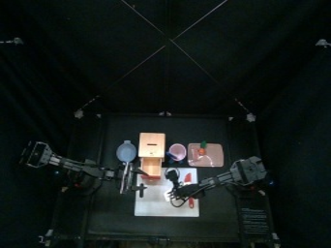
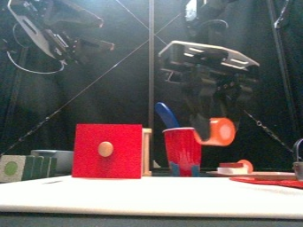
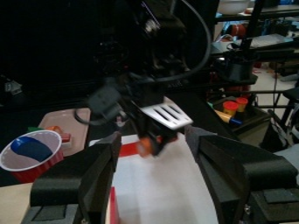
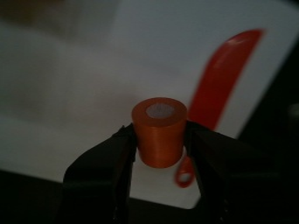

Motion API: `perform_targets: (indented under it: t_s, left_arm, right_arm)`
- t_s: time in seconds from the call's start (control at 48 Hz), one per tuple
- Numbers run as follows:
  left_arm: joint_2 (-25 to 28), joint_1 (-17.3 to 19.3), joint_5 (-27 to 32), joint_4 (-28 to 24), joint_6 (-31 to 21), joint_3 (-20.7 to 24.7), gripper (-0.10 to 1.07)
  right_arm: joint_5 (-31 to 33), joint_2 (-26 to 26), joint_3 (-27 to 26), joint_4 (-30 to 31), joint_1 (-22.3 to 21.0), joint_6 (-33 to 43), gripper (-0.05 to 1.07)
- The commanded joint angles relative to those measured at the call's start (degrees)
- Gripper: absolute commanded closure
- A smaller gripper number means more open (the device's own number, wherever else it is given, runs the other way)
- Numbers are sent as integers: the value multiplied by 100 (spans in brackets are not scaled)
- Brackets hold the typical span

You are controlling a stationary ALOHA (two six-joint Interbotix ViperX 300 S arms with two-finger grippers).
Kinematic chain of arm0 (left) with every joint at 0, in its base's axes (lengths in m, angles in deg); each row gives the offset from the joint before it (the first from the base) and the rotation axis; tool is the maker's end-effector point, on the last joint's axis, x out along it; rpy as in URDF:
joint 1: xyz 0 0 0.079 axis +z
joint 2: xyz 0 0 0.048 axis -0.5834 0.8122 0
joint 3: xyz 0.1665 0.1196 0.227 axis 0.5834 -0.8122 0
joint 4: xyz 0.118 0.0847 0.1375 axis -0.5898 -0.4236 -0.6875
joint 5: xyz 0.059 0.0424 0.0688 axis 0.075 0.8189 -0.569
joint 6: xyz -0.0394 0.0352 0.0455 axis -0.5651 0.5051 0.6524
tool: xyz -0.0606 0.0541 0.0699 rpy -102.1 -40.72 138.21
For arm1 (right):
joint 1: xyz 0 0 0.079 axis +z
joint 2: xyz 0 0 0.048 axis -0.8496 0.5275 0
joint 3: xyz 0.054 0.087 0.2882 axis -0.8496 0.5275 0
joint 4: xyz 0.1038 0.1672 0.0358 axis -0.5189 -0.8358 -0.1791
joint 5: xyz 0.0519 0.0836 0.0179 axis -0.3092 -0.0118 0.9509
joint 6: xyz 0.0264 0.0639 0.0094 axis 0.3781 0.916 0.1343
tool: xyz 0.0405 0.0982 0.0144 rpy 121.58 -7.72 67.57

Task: Drop carrot bottom on plate

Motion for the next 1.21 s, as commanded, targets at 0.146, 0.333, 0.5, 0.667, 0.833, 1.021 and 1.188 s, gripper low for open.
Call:
perform_targets:
  t_s: [0.146, 0.333, 0.5, 0.667, 0.833, 1.021, 1.188]
  left_arm:
    - [0, 18, -53, 255, 0, 220, 4]
    - [18, 44, -53, 589, 9, 281, 4]
    - [88, 149, -53, 747, 9, 325, 4]
    - [141, 167, -53, 835, 9, 387, 4]
    - [202, 255, -53, 1002, 9, 413, 4]
    - [281, 299, -53, 1028, 35, 527, 4]
    - [316, 343, -53, 1028, 18, 571, 4]
  right_arm:
    - [18, -1046, 1371, 97, -1125, -896, 38]
    - [-729, -1204, 2162, 220, -2153, -1564, 38]
    - [-1582, -1222, 2487, 202, -2777, -2153, 38]
    - [-1723, -1230, 2698, 149, -3164, -2707, 37]
    - [-1731, -1327, 2830, 229, -3234, -2813, 37]
    - [-1740, -1494, 2997, 299, -3234, -2804, 28]
    - [-1775, -1696, 3059, 220, -3217, -2795, 13]
